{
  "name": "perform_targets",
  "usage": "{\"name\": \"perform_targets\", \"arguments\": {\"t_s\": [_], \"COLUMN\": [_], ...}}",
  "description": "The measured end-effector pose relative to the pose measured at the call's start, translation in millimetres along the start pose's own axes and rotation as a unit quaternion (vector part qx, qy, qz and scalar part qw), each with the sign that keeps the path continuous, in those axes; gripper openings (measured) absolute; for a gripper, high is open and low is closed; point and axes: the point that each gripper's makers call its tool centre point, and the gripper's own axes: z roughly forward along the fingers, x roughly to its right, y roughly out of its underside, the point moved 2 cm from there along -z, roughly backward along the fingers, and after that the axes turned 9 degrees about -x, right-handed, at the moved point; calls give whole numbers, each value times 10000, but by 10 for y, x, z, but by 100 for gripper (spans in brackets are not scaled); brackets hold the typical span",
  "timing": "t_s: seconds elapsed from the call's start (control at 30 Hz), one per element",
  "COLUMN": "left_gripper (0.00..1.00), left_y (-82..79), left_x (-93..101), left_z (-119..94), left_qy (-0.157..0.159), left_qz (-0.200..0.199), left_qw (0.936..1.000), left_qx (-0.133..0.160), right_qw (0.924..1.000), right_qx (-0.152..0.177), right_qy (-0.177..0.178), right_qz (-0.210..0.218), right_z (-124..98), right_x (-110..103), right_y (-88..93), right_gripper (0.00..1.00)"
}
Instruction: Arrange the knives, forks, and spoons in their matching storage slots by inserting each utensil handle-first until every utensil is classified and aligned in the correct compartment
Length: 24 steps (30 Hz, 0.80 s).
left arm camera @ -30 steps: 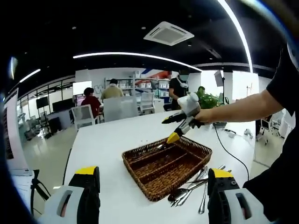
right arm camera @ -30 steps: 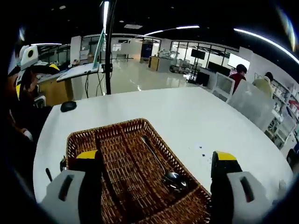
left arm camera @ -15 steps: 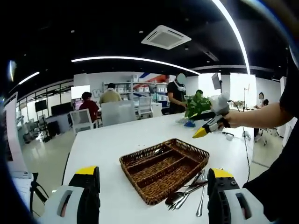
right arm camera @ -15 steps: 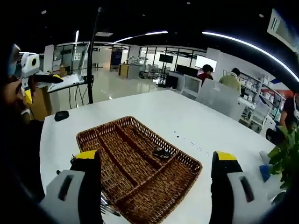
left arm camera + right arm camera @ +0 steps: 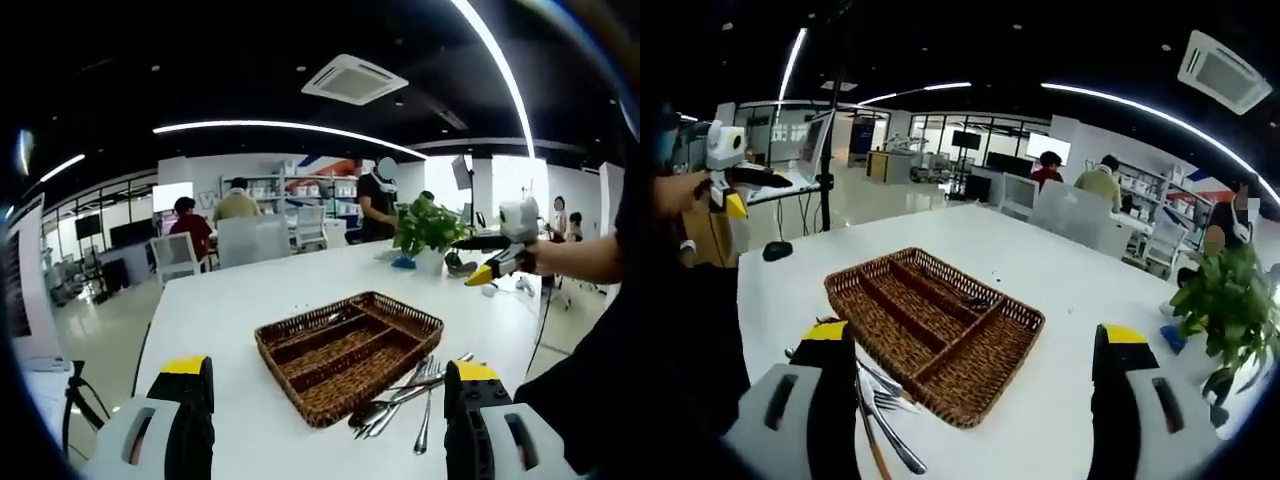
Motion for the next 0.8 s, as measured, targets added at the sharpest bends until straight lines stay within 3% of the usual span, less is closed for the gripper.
{"name": "perform_targets", "arguments": {"t_s": [0.13, 0.27, 0.43, 0.8], "left_gripper": [100, 100, 100, 100], "left_y": [77, 132, 104, 95], "left_x": [-47, -68, -83, -83], "left_z": [-55, -67, -82, -129], "left_qy": [-167, -246, -155, -250], "left_qz": [85, 281, 4, 58], "left_qw": [9998, 9992, 9999, 9997], "left_qx": [45, -107, 36, 31], "right_qw": [9998, 9996, 9992, 9996], "right_qx": [-129, -138, -62, -86], "right_qy": [70, 110, -63, -279], "right_qz": [-110, 206, 378, -25], "right_z": [-101, -214, -306, -339], "right_x": [-98, -112, -116, -268], "right_y": [136, 209, 199, 204], "right_gripper": [99, 99, 99, 99]}}
